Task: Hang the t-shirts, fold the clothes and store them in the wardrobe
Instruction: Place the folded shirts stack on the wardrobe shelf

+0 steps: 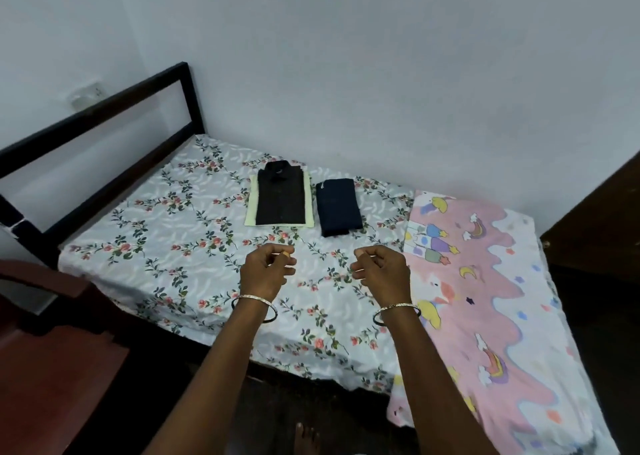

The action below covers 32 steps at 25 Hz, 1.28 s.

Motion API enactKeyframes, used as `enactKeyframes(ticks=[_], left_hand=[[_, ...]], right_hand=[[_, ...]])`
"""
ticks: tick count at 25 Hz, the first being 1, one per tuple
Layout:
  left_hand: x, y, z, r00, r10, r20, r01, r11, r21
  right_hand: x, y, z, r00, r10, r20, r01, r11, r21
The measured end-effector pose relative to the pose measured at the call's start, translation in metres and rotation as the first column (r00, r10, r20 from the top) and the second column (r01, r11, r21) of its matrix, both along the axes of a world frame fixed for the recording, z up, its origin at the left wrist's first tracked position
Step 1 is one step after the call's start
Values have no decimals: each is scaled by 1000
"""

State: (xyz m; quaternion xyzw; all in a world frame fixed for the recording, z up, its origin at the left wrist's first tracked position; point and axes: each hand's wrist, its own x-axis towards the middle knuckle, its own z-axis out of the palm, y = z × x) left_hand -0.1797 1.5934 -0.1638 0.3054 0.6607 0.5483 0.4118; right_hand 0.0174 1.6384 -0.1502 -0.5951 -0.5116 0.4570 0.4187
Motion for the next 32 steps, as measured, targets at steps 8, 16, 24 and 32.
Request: enactKeyframes(ticks=[8, 16, 24, 32], left_hand=[[-73, 124, -48, 997, 76, 32, -71, 990, -125], [-176, 287, -111, 994, 82, 79, -61, 969, -239], [-270, 443, -225, 1000, -20, -11, 14, 926, -378], [-319, 541, -358, 975, -80, -206, -50, 828, -559]], right_hand=[[-75, 168, -37, 997, 71, 17, -69, 994, -83], [-156, 320, -111, 990, 73, 122, -43, 972, -232], [-229, 458, -229, 975, 88, 205, 4, 912, -409], [-263, 572, -354, 965, 110, 239, 44, 829, -557]])
